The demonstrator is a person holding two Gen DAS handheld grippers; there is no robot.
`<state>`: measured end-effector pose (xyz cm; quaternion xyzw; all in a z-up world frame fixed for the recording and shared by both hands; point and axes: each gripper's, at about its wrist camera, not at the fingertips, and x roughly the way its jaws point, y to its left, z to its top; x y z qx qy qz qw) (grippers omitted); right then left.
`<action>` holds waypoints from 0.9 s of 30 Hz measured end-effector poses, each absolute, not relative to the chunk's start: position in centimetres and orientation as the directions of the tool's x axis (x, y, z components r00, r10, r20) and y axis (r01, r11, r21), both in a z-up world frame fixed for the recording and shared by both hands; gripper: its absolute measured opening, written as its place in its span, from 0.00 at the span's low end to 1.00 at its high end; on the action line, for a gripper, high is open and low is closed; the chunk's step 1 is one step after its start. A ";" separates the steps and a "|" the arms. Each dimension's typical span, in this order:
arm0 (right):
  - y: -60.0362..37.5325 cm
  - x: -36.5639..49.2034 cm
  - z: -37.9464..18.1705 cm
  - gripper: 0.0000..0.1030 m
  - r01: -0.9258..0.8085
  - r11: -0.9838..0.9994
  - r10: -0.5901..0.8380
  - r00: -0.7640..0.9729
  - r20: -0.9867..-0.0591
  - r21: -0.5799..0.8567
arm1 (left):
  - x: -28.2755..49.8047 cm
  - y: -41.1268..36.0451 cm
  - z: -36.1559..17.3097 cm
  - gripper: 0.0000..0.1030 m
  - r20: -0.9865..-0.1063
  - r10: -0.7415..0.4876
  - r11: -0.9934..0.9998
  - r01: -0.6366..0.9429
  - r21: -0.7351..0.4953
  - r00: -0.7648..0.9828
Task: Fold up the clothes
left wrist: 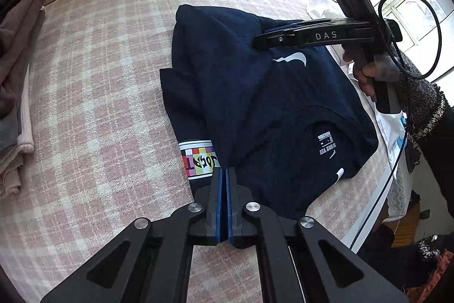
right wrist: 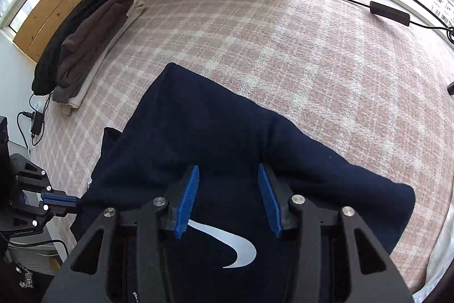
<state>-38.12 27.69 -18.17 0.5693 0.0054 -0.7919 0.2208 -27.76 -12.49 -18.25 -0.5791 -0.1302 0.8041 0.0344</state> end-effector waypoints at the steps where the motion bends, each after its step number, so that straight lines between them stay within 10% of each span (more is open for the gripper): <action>1: 27.6 -38.1 -17.9 0.42 0.362 -0.901 -0.341 -0.256 -0.905 0.237 | -27.6 -12.6 -18.9 0.00 -0.926 0.198 -0.963 0.112 -0.244 -0.321; 7: 26.4 -39.7 -15.3 0.42 0.423 -0.869 -0.402 -0.305 -0.863 0.256 | -33.6 -13.5 -20.1 0.29 -0.878 0.219 -0.935 0.166 -0.314 -0.426; 27: 25.3 -44.5 -17.6 0.44 0.521 -0.835 -0.360 -0.271 -0.893 0.178 | -47.1 -9.2 -34.6 0.05 -0.887 0.217 -0.925 0.203 -0.320 -0.408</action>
